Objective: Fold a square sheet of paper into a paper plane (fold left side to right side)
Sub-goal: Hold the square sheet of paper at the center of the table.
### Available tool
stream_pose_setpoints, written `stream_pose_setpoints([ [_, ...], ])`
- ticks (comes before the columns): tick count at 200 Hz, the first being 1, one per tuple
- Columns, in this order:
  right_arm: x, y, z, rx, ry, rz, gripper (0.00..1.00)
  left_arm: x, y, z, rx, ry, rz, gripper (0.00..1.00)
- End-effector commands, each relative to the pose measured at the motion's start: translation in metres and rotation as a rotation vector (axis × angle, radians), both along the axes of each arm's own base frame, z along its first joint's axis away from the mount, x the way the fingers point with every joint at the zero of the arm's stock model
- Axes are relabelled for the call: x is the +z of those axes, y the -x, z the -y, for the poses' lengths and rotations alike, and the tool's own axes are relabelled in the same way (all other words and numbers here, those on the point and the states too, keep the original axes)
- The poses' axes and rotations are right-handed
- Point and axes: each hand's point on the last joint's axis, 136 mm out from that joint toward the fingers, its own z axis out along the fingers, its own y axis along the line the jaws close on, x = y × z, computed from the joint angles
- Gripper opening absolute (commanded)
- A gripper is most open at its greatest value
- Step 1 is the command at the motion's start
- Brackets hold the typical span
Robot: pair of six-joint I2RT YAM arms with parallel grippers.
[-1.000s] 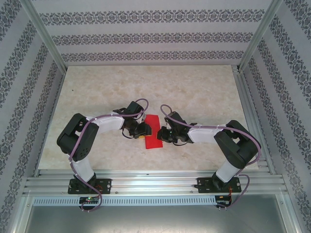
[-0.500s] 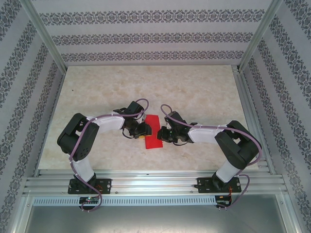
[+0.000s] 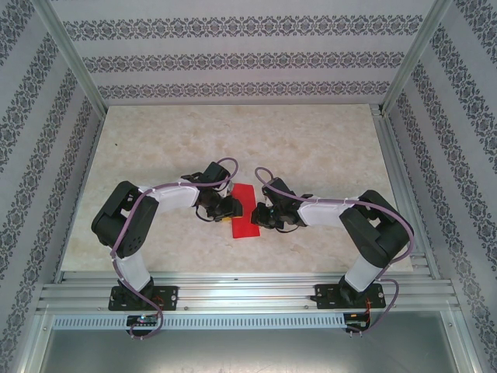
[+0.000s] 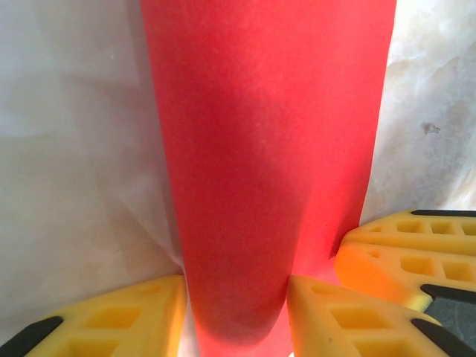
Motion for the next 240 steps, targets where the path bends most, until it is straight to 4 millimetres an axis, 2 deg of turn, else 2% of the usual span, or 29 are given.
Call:
stream_pose_setpoints([
  [1, -0.019, 0.012, 0.010, 0.027, 0.085, -0.043, 0.15, 0.000, 0.001, 0.002, -0.039, -0.033, 0.022, 0.43],
  [22, -0.022, 0.016, 0.013, 0.029, 0.100, -0.056, 0.15, 0.014, -0.003, 0.001, -0.047, -0.035, 0.050, 0.47],
  [69, -0.029, 0.019, 0.016, 0.031, 0.120, -0.073, 0.15, 0.061, -0.024, -0.011, -0.025, -0.021, 0.143, 0.53],
  [87, -0.030, 0.019, 0.016, 0.032, 0.119, -0.075, 0.15, 0.074, -0.029, -0.006, -0.024, 0.028, 0.171, 0.47],
  [102, -0.032, 0.019, 0.016, 0.034, 0.122, -0.076, 0.14, 0.079, -0.030, 0.006, -0.036, 0.101, 0.170, 0.40],
  [123, -0.032, 0.019, 0.014, 0.035, 0.121, -0.078, 0.14, 0.074, -0.030, 0.021, -0.039, 0.193, 0.145, 0.31],
  [165, -0.033, 0.019, 0.015, 0.035, 0.130, -0.080, 0.14, 0.060, -0.031, 0.031, -0.049, 0.238, 0.123, 0.29],
  [240, -0.034, 0.021, 0.021, 0.030, 0.156, -0.086, 0.14, 0.013, -0.024, 0.012, -0.059, 0.106, 0.075, 0.26],
])
